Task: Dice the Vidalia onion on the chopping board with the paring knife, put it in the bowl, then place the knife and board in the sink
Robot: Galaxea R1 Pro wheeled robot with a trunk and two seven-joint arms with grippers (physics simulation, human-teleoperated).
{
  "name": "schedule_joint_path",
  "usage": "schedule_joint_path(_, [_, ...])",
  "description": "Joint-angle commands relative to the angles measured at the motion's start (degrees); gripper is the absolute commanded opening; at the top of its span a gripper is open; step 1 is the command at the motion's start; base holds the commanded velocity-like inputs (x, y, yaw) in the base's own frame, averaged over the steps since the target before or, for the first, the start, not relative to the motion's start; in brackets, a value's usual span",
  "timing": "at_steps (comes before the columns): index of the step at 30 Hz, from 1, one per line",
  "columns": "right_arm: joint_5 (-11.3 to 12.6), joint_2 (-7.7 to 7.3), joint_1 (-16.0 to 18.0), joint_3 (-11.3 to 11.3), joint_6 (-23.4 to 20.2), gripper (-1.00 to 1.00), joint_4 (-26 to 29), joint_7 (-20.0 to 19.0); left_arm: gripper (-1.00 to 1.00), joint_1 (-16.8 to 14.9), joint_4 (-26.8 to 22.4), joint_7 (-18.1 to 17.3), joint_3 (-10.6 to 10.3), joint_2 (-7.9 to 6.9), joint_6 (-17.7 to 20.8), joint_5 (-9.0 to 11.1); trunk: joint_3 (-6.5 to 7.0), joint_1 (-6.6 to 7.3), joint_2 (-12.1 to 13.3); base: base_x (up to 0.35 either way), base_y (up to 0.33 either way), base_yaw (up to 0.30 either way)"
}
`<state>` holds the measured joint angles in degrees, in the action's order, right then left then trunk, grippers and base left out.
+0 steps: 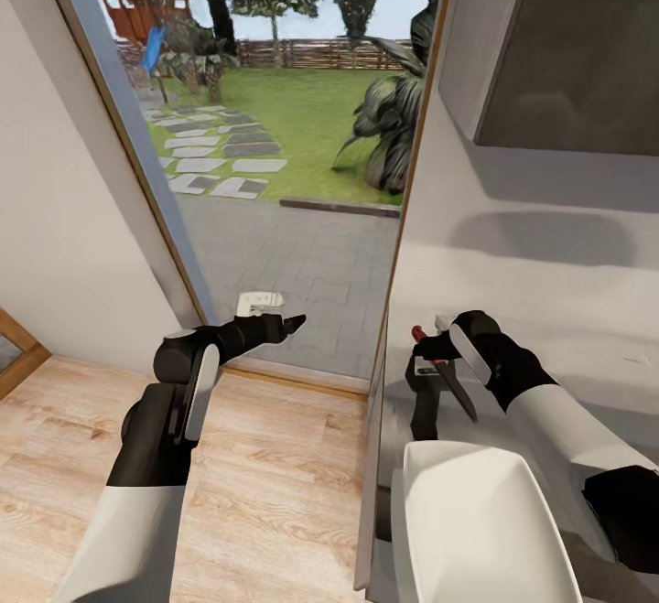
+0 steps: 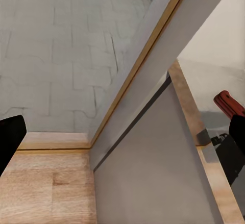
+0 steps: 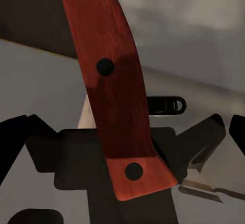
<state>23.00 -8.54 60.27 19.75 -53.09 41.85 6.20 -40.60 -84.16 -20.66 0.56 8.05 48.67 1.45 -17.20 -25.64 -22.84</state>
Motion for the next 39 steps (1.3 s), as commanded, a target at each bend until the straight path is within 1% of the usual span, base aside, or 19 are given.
schedule_joint_path(1, [0.38, -0.08, 0.03, 0.38, -0.17, 1.0, -0.35, 0.57, 1.0, -0.06, -0.04, -0.08, 0.06, 0.03, 0.37, 0.13, -0.12, -0.14, -0.08, 0.0, 0.0, 0.0])
schedule_joint_path(23, [0.38, -0.06, 0.03, 0.38, -0.14, 1.0, -0.31, 0.54, 1.0, -0.03, -0.3, -0.08, 0.06, 0.0, 0.37, 0.13, -0.12, -0.14, -0.08, 0.0, 0.0, 0.0])
schedule_joint_path(31, [0.38, -0.06, 0.03, 0.38, -0.17, 1.0, -0.29, 0.53, 1.0, -0.01, -0.3, -0.08, 0.06, -0.03, 0.37, 0.13, -0.12, -0.14, -0.08, 0.17, 0.0, 0.0])
schedule_joint_path(39, [0.38, -0.08, 0.03, 0.38, -0.17, 1.0, -0.28, 0.57, 1.0, -0.04, -0.29, -0.08, 0.06, -0.04, 0.37, 0.13, -0.12, -0.14, -0.08, 0.048, 0.0, 0.0])
